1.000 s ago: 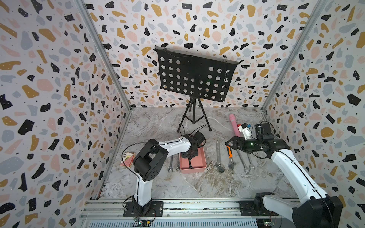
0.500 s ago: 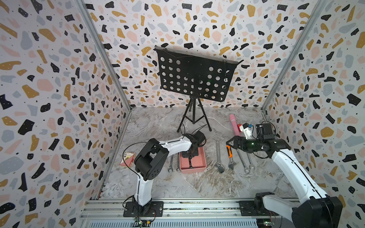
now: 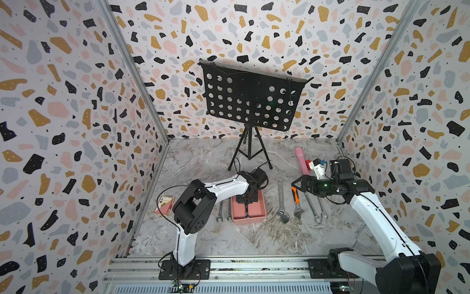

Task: Take out the wrench from the storage box
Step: Pick up the wrench from the storage box, then place the wrench at the center of the board.

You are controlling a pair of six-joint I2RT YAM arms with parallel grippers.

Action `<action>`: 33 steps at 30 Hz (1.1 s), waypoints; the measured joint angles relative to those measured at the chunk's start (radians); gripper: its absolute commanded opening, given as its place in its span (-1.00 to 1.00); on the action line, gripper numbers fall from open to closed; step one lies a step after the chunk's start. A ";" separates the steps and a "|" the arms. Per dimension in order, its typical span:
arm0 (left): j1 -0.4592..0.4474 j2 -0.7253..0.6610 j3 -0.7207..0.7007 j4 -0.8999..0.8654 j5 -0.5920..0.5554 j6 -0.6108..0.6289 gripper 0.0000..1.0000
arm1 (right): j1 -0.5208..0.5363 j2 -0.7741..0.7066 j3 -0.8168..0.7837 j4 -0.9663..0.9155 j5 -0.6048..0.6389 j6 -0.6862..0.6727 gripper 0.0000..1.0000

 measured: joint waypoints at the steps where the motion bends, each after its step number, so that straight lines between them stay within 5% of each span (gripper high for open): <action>1: 0.000 -0.003 0.004 -0.005 0.000 0.002 -1.00 | -0.001 0.000 0.000 0.000 0.000 0.000 1.00; 33: 0.042 -0.210 0.142 -0.302 -0.029 0.148 -1.00 | -0.001 0.011 0.000 0.008 0.013 0.016 1.00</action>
